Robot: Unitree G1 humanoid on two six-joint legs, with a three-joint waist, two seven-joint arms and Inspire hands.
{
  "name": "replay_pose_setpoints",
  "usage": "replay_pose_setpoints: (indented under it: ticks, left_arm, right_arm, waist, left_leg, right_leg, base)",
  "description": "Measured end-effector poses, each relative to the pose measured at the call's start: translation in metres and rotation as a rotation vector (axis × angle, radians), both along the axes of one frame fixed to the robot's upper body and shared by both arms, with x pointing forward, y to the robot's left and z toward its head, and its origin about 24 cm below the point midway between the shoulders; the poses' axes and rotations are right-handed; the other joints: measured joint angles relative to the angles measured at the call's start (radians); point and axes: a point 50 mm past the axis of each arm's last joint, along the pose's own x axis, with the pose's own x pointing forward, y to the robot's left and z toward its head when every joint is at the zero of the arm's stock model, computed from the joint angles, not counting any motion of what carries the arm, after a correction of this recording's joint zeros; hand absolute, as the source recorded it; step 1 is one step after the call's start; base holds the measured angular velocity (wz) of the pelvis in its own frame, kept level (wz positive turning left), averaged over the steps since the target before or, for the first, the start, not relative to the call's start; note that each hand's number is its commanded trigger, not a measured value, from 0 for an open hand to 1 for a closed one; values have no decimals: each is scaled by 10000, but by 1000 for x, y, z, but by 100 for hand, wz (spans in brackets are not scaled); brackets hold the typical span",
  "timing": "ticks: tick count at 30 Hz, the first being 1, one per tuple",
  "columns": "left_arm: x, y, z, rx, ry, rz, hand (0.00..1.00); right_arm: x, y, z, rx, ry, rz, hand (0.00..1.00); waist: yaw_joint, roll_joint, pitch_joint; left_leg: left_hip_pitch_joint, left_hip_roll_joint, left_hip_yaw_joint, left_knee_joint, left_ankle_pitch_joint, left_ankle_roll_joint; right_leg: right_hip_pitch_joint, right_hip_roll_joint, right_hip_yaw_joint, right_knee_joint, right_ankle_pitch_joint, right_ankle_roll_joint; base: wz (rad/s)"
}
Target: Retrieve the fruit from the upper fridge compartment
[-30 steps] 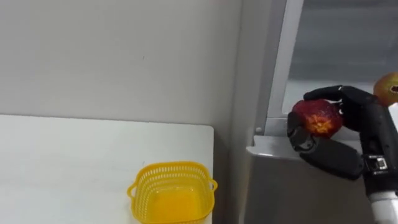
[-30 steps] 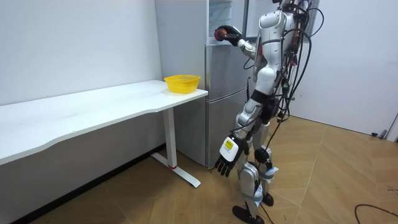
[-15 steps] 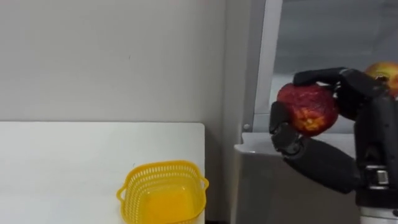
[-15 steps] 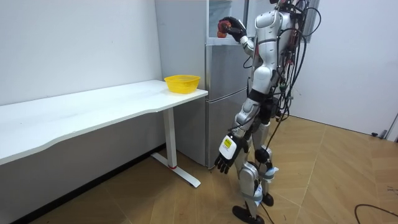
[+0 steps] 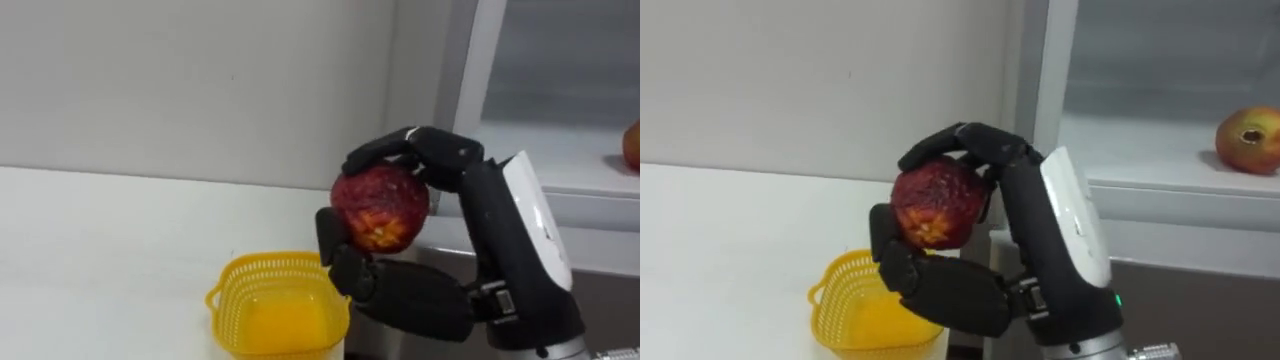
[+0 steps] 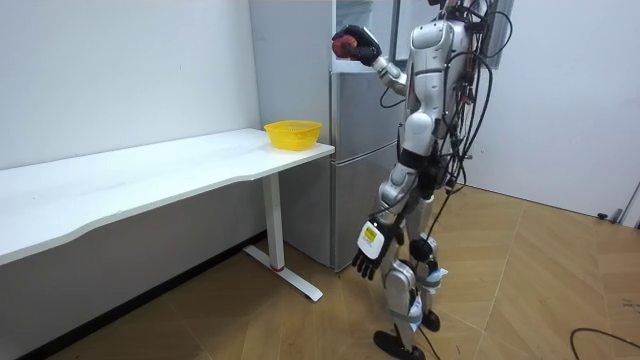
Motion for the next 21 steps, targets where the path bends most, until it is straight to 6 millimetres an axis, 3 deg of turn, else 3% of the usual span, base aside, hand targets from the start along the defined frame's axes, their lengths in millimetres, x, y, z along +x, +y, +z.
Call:
replay_pose_setpoints:
  ticks: [3, 5, 7, 9, 12, 15, 19, 21]
  left_arm:
    - [2, 5, 1, 98, -30, 53, 0]
    - [3, 7, 2, 121, -12, 42, 0]
    - [2, 9, 2, 87, 59, 35, 0]
    - [0, 11, 2, 99, 88, 166, 0]
    - [2, 14, 3, 98, 18, 363, 0]
    - [-1, 19, 4, 188, 149, 490, 0]
    - [-4, 28, 7, 452, 268, 460, 0]
    - [-4, 34, 9, 645, 174, 541, 0]
  right_arm:
    - [4, 2, 2, -644, -26, 206, 100]
    - [7, 3, 5, -1016, -157, 307, 100]
    - [13, 3, 4, -1313, -76, 317, 100]
    - [23, 1, -4, -2067, 129, -100, 100]
    - [35, -7, -15, -2858, 574, -475, 100]
    - [45, -16, -24, -3333, 1125, -872, 100]
    - [60, -28, -39, -3833, 1960, -1468, 100]
    - [66, -36, -50, -4054, 2556, -1805, 100]
  waist:
    - [166, -214, -14]
    - [319, -337, 36]
    - [384, -444, 29]
    - [537, -591, 30]
    - [759, -723, 98]
    - [966, -892, 43]
    - [1202, -1112, 89]
    - [1432, -1335, 106]
  left_leg:
    - [-126, -35, -216, 13, 4, -6]
    - [-138, -43, -292, -18, 4, -6]
    - [-146, -49, -375, -22, 3, -6]
    - [-144, -78, -554, -12, 11, -14]
    - [-163, -104, -834, 86, 18, -17]
    - [-225, -136, -1068, 131, 20, -18]
    - [-144, -151, -1292, 152, 32, -18]
    - [-147, -150, -1305, 145, 39, -19]
  right_leg:
    - [-31, -18, -98, 3, 3, -5]
    - [-28, -19, -168, 7, 3, -5]
    - [-1, -19, -236, 6, 3, -5]
    - [87, -39, -425, 0, 2, -4]
    - [165, -59, -656, -12, 1, -3]
    - [201, -96, -922, -12, -3, 5]
    - [350, -160, -1152, -33, -7, 10]
    - [353, -160, -1157, -30, -13, 21]
  base:
    - [14]
    - [12]
    - [13]
    - [24]
    - [23]
    - [23]
    - [19]
    - [10]
